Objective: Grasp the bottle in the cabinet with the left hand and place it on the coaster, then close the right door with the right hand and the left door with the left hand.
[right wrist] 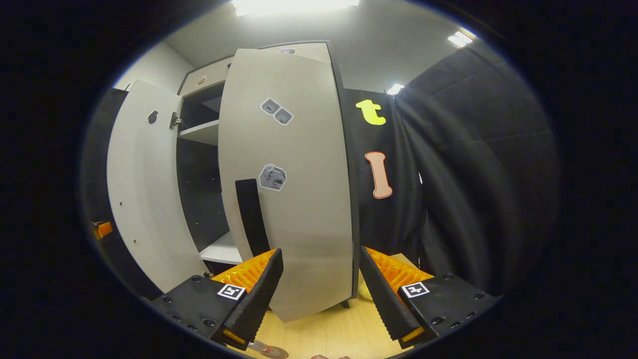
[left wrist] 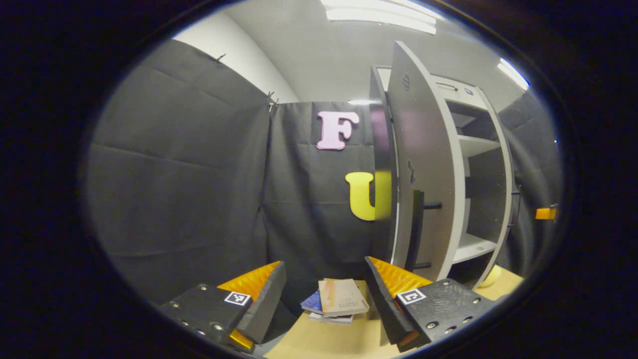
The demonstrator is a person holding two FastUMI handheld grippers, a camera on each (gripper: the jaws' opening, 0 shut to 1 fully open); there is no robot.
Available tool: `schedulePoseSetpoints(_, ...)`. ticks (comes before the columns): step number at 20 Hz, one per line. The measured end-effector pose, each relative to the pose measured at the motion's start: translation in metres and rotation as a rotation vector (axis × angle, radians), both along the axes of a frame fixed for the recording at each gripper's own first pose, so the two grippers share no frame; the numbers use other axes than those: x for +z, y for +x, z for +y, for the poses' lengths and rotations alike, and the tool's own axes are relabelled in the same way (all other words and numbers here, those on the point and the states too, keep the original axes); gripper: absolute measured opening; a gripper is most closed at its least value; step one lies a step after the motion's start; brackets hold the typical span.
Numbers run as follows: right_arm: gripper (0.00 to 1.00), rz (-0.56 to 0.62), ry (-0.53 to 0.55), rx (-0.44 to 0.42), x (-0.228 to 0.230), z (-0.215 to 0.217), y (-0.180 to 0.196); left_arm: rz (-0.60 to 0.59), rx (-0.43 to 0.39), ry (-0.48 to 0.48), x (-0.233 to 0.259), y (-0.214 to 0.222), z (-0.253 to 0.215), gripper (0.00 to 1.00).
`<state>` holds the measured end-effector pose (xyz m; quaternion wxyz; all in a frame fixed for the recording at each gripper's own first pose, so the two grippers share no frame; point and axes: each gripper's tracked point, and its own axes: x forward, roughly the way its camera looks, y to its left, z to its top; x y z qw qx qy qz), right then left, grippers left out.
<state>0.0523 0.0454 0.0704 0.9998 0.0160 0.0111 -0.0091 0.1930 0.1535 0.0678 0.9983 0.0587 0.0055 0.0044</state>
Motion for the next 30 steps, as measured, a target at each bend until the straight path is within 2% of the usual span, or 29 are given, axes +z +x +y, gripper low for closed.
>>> schedulePoseSetpoints(3, 0.98, 0.027, 0.029, -0.042, -0.016, -0.006, -0.011, -0.019, -0.055, 0.009, 0.008, 0.028, -0.006, 0.9)
schedulePoseSetpoints(4, 0.98, 0.034, 0.038, -0.054, -0.021, -0.007, -0.013, -0.013, -0.088, -0.011, 0.005, 0.037, -0.016, 0.98)
schedulePoseSetpoints(5, 0.98, 0.041, 0.043, -0.066, -0.025, -0.009, -0.017, -0.006, -0.12, -0.028, 0.002, 0.044, -0.025, 0.98)
schedulePoseSetpoints(6, 0.98, 0.046, 0.046, -0.08, -0.029, -0.012, -0.021, -0.005, -0.139, -0.036, 0.001, 0.047, -0.029, 0.9)
schedulePoseSetpoints(8, 0.98, 0.052, 0.056, -0.109, -0.035, -0.019, -0.028, -0.004, -0.179, -0.034, -0.001, 0.054, -0.04, 0.9)
schedulePoseSetpoints(9, 0.98, 0.06, 0.067, -0.12, -0.039, -0.022, -0.031, -0.001, -0.207, -0.035, -0.002, 0.059, -0.048, 0.98)
schedulePoseSetpoints(10, 0.98, 0.066, 0.082, -0.128, -0.042, -0.023, -0.033, -0.001, -0.237, -0.042, -0.003, 0.062, -0.057, 0.98)
schedulePoseSetpoints(11, 0.98, 0.072, 0.097, -0.138, -0.045, -0.025, -0.035, -0.008, -0.255, -0.041, -0.002, 0.068, -0.062, 0.9)
schedulePoseSetpoints(14, 0.98, 0.084, 0.111, -0.173, -0.052, -0.036, -0.042, 0.005, -0.311, -0.035, -0.002, 0.061, -0.067, 0.9)
schedulePoseSetpoints(18, 0.98, 0.077, 0.112, -0.229, -0.055, -0.046, -0.049, 0.01, -0.351, -0.034, -0.001, 0.059, -0.073, 0.89)
schedulePoseSetpoints(21, 0.98, 0.073, 0.119, -0.233, -0.059, -0.044, -0.048, 0.013, -0.37, -0.03, 0.0, 0.058, -0.08, 0.89)
schedulePoseSetpoints(26, 0.98, 0.08, 0.116, -0.237, -0.064, -0.042, -0.05, 0.04, -0.465, -0.043, -0.007, 0.058, -0.117, 0.9)
schedulePoseSetpoints(30, 0.98, 0.077, 0.141, -0.246, -0.066, -0.043, -0.054, 0.055, -0.48, -0.048, -0.007, 0.06, -0.128, 0.89)
